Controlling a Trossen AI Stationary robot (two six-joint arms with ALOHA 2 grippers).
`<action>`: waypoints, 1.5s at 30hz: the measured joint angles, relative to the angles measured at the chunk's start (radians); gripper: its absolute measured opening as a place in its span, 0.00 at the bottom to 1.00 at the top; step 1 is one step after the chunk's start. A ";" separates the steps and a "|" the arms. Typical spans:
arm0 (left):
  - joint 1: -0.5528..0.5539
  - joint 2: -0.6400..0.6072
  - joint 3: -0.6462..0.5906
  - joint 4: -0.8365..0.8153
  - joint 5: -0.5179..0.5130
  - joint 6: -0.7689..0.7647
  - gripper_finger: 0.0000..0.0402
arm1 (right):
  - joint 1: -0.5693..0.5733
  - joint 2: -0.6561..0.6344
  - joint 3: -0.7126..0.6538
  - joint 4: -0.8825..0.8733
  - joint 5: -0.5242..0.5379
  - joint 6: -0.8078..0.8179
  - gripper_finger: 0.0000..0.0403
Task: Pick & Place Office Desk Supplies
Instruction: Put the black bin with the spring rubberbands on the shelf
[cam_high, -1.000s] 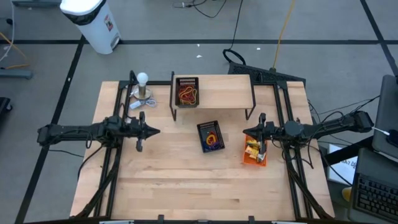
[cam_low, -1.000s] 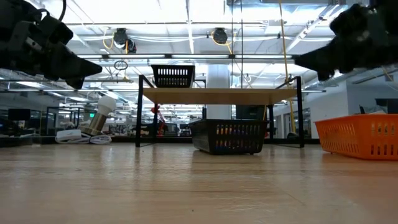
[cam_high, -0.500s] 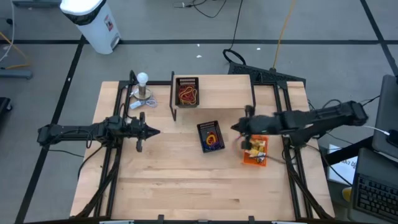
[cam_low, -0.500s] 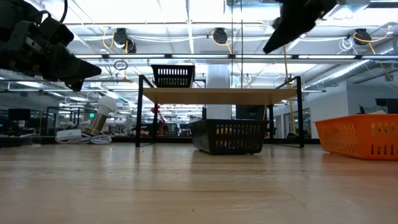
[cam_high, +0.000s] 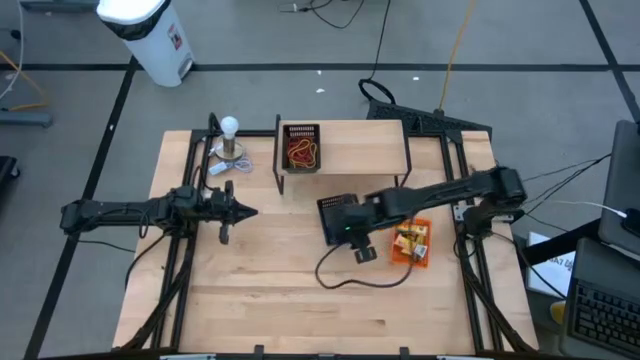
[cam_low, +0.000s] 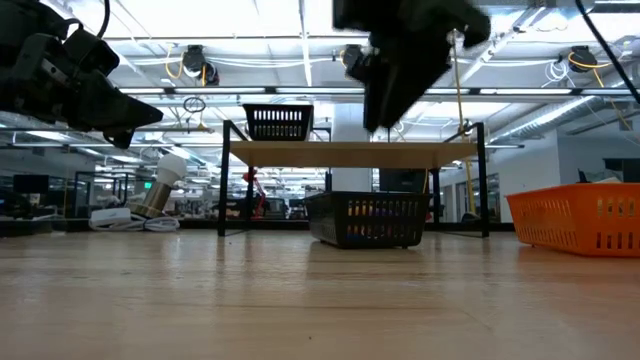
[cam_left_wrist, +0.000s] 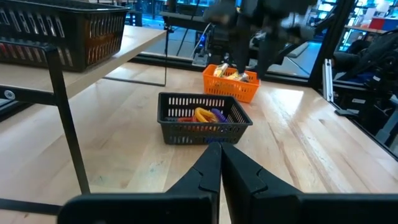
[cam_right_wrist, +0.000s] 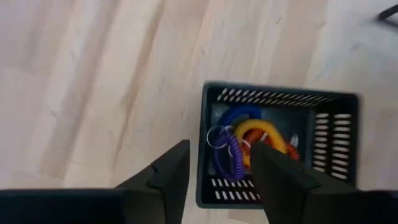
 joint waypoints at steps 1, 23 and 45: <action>0.000 0.000 0.000 0.000 0.000 0.000 0.03 | 0.002 0.027 0.007 -0.003 0.000 -0.004 0.40; 0.000 0.000 0.001 -0.015 0.000 0.005 0.05 | -0.004 0.185 0.018 0.003 -0.074 0.027 0.39; 0.000 0.000 0.001 -0.014 -0.001 0.005 0.05 | -0.039 0.185 -0.071 0.087 -0.074 -0.031 0.28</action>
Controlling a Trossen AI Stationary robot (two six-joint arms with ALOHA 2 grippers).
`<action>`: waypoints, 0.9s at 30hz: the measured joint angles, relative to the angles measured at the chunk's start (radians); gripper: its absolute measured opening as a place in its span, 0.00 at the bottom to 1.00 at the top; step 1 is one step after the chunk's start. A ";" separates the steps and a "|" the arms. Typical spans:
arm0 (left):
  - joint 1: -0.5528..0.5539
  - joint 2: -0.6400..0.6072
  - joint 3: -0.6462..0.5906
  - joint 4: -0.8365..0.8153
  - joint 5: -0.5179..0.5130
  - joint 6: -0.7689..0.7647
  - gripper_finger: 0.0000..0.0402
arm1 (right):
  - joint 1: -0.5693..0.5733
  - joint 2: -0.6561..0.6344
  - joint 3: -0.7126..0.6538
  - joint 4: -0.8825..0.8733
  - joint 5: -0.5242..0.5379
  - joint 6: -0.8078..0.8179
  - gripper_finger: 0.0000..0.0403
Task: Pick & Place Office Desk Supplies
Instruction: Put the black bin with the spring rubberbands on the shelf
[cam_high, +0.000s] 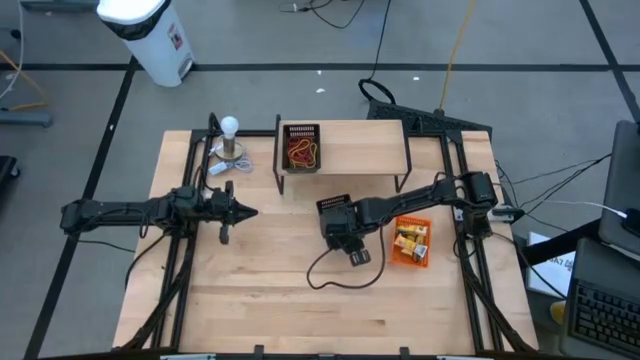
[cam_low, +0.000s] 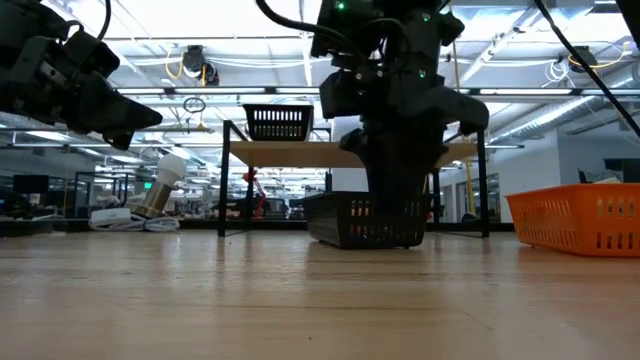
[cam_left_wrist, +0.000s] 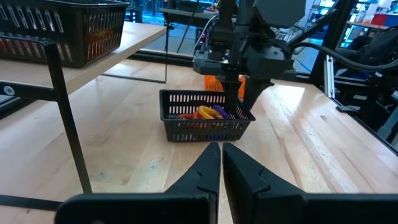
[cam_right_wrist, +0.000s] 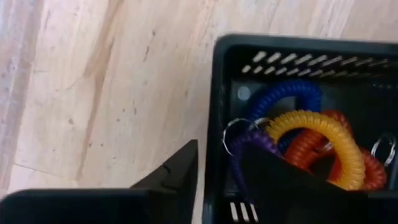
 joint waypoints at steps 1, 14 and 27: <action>0.000 0.000 0.000 0.000 0.000 0.000 0.05 | -0.001 0.000 0.000 0.003 -0.002 0.000 0.25; 0.000 0.000 0.000 0.000 0.000 -0.002 0.05 | 0.022 -0.034 0.012 -0.021 0.009 0.096 0.01; 0.000 0.000 0.000 -0.006 -0.001 -0.003 0.05 | 0.179 -0.219 0.012 -0.116 0.200 0.242 0.01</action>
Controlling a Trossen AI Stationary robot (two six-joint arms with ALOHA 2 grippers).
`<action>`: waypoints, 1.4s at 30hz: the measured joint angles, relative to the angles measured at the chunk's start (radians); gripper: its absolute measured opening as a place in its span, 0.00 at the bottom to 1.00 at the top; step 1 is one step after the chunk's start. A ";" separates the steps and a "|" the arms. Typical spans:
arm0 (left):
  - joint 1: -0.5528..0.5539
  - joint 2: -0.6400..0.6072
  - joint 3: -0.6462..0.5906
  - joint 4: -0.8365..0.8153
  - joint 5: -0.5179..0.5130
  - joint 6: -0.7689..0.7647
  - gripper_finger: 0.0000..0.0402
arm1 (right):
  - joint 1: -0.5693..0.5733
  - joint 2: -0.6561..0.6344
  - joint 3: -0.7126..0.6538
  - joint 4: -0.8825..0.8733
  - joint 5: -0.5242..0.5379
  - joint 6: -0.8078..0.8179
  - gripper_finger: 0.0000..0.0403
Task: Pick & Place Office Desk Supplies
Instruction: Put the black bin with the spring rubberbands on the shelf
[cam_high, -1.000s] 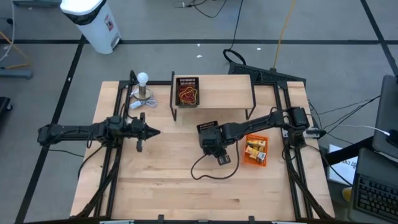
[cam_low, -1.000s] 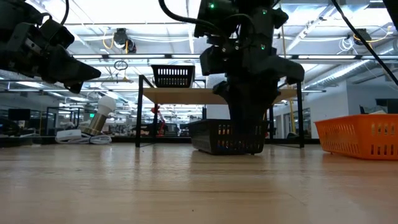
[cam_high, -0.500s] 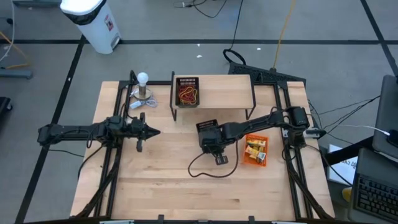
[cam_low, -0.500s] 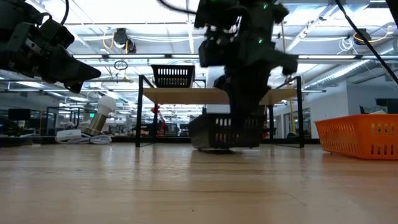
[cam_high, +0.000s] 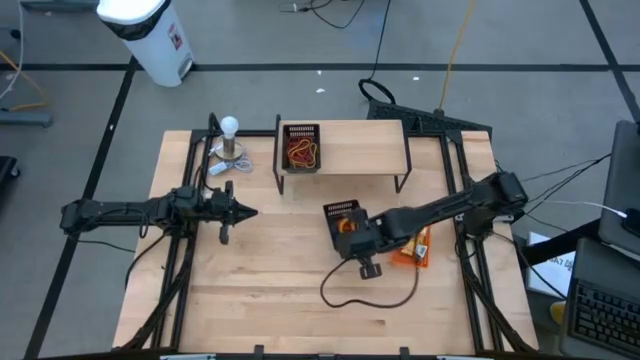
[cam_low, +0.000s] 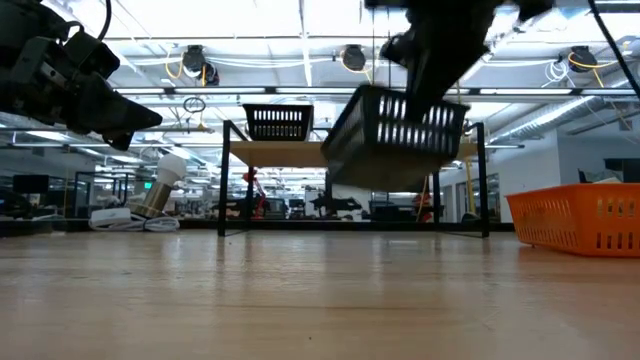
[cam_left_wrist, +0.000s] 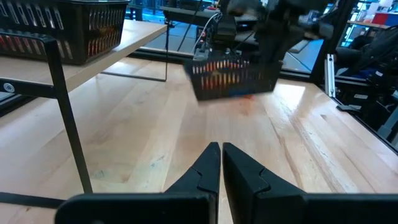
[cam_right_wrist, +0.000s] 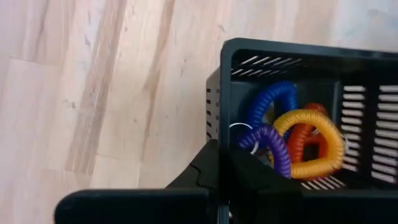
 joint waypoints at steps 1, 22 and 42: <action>0.000 0.000 0.000 0.000 0.000 0.000 0.05 | 0.007 -0.014 0.000 -0.005 0.012 0.008 0.01; 0.000 0.000 0.000 -0.002 -0.007 -0.005 0.05 | -0.038 0.018 0.528 -0.519 0.223 0.093 0.01; 0.000 0.000 0.000 -0.010 -0.003 0.044 0.05 | -0.426 0.099 0.540 -0.418 0.119 -0.281 0.01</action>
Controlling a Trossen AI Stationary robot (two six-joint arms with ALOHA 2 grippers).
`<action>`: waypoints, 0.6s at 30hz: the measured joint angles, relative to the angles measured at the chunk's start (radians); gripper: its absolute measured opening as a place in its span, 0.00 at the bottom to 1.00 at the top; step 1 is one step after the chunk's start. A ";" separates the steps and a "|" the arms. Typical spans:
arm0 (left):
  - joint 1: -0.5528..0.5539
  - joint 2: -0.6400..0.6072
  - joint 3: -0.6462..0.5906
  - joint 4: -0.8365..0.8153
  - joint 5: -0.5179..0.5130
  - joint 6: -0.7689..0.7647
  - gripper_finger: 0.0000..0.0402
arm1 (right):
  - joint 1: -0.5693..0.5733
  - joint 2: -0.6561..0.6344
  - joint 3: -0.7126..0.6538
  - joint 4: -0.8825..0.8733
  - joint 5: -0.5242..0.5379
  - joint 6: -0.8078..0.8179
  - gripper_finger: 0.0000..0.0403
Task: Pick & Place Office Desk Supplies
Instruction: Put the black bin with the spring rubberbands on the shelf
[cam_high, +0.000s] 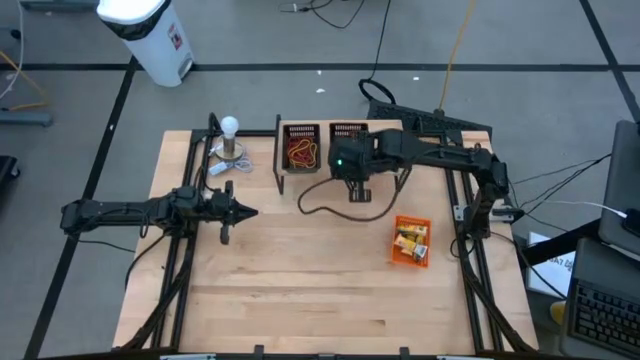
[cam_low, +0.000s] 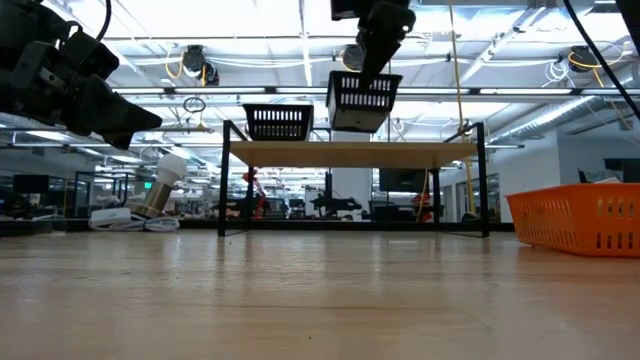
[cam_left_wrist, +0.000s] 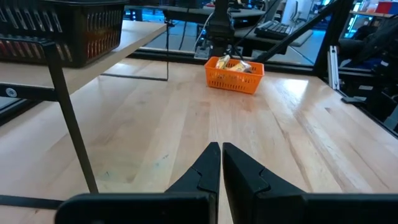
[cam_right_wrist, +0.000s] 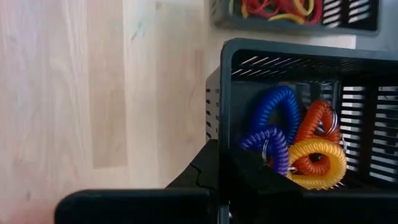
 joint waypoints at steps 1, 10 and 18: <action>0.000 0.000 0.000 0.000 0.000 0.000 0.05 | -0.012 0.000 0.000 0.012 -0.009 -0.008 0.01; 0.000 0.000 0.000 0.000 0.000 -0.001 0.05 | -0.074 0.005 0.000 0.080 -0.036 -0.060 0.01; 0.000 0.000 0.000 0.001 0.000 -0.026 0.05 | -0.103 0.068 0.000 0.107 -0.061 -0.081 0.01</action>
